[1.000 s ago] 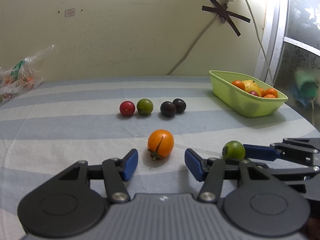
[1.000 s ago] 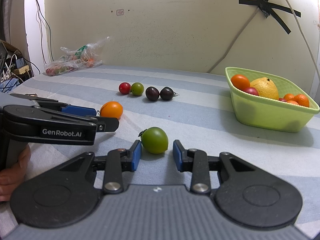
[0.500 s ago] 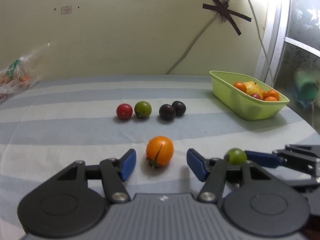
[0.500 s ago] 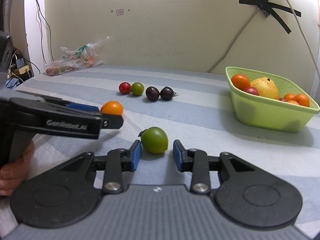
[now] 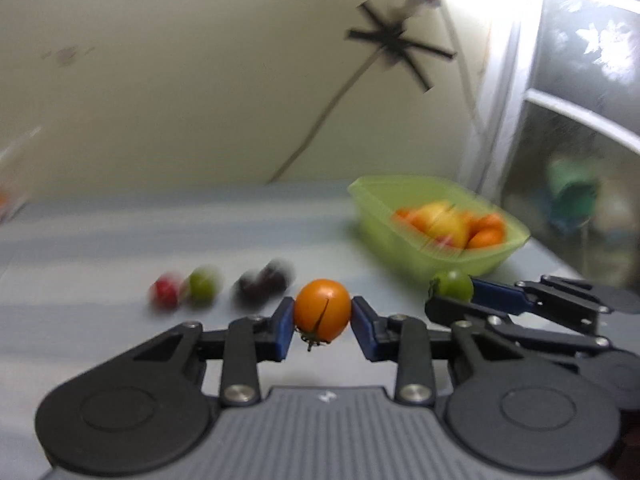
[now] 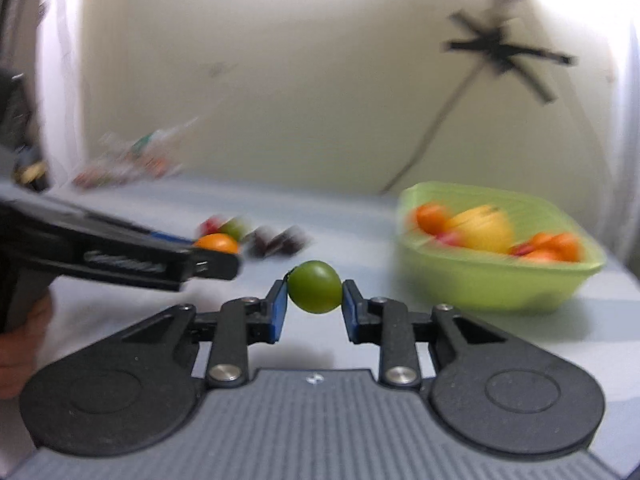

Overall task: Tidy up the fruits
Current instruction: 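Carry both tomatoes over the basket and open both grippers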

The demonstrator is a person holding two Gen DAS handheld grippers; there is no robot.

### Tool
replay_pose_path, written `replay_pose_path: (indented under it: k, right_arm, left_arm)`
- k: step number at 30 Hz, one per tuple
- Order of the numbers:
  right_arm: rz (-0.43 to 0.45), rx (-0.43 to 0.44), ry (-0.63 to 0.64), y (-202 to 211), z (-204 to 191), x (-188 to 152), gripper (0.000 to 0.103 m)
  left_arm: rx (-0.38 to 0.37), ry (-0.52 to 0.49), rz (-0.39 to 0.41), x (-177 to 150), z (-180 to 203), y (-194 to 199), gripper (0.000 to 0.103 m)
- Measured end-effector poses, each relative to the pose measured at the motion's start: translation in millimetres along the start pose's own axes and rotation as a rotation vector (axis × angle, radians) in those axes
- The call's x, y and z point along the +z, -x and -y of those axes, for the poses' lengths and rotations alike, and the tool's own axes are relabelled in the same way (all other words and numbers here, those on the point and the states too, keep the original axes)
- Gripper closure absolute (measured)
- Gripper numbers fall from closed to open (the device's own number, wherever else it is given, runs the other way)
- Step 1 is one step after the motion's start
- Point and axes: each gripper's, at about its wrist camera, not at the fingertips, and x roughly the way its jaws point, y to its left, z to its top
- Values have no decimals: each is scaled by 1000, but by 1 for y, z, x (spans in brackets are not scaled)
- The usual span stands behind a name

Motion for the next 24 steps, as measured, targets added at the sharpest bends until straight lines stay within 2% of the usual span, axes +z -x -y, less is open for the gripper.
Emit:
replay_pose_path:
  k: [1, 5, 9, 12, 16, 18, 19, 20, 21, 24]
  right_arm:
    - [38, -45, -22, 1, 17, 7, 71]
    - [84, -146, -97, -8, 67, 22, 71]
    - [77, -201, -153, -29, 108, 36, 71]
    - [54, -210, -144, -47, 116, 42, 71]
    - [28, -195, -163, -66, 122, 37, 70]
    - [19, -184, -154, -71, 120, 32, 70]
    - [32, -194, -141, -70, 118, 31, 63]
    - [37, -211, -124, -67, 116, 32, 50]
    - [55, -213, -122, -60, 116, 33, 46]
    - [104, -219, -133, -48, 117, 33, 44]
  left_arm:
    - [-23, -3, 8, 10, 7, -5, 72]
    - [-78, -47, 36, 54, 38, -45, 72]
    - [-109, -14, -21, 83, 53, -97, 72]
    - [-93, 7, -59, 93, 60, -128, 72]
    - [-74, 19, -107, 91, 64, -157, 71]
    - [-62, 27, -93, 88, 64, -161, 65]
    - [-54, 27, -90, 87, 65, -162, 56]
    - [-57, 29, -88, 86, 65, -162, 49]
    - [-65, 36, -82, 86, 64, -161, 49]
    - [-64, 14, -37, 87, 66, -144, 49]
